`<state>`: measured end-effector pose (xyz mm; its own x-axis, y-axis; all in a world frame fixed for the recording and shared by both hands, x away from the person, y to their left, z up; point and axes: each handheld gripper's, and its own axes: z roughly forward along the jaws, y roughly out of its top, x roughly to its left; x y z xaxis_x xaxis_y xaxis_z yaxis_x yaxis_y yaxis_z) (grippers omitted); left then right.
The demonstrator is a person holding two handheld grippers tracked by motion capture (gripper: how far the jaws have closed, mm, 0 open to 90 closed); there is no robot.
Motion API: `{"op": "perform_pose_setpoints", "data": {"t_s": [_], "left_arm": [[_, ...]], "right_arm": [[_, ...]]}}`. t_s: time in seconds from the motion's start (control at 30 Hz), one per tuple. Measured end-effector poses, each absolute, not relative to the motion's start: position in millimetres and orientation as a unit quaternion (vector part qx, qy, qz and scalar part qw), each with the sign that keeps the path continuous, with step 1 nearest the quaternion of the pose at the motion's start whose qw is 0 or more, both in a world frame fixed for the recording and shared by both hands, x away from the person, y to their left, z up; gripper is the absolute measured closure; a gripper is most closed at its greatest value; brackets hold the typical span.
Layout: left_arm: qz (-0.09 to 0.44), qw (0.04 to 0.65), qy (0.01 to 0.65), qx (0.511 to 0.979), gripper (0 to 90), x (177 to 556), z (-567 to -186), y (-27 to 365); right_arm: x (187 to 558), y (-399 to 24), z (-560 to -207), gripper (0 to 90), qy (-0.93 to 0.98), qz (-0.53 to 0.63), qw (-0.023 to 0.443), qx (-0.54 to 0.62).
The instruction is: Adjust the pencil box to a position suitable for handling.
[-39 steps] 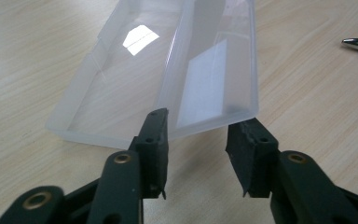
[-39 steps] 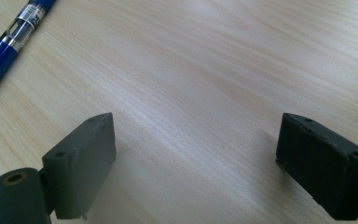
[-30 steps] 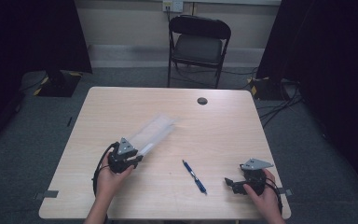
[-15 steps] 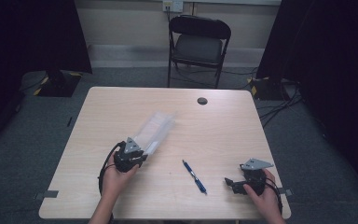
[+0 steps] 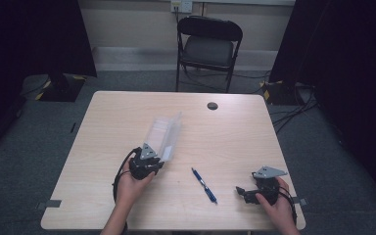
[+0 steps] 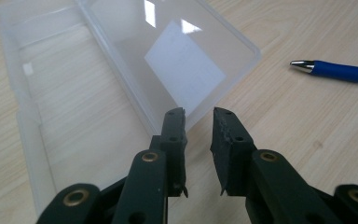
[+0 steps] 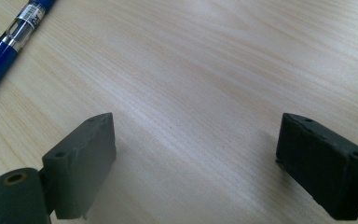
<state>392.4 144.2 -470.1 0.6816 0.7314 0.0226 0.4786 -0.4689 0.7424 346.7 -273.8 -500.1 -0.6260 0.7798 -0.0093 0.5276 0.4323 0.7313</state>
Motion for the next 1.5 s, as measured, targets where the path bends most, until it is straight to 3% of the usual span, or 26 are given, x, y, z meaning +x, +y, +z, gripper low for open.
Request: {"op": "perform_pose_setpoints", "data": {"t_s": [0.3,0.5,0.67,0.93,1.23,1.5], "left_arm": [[0.173,0.366,0.353,0.843,74.4,399,-468,131],[0.163,0.371,0.363,0.839,68.2,399,-470,132],[0.166,0.36,0.375,0.838,47.4,397,-471,140],[0.169,0.361,0.398,0.826,33.1,386,-468,159],[0.193,0.362,0.447,0.795,35.8,389,-468,193],[0.196,0.354,0.461,0.79,51.5,405,-472,196]], "right_arm": [[347,-274,-500,10.7,0.828,0.358,0.176,0.395],[347,-274,-500,10.7,0.828,0.358,0.176,0.395],[347,-274,-500,10.7,0.828,0.358,0.176,0.395],[347,-274,-500,10.7,0.828,0.358,0.176,0.395],[347,-274,-500,10.7,0.828,0.358,0.176,0.395],[347,-274,-500,10.7,0.828,0.358,0.176,0.395]]}}
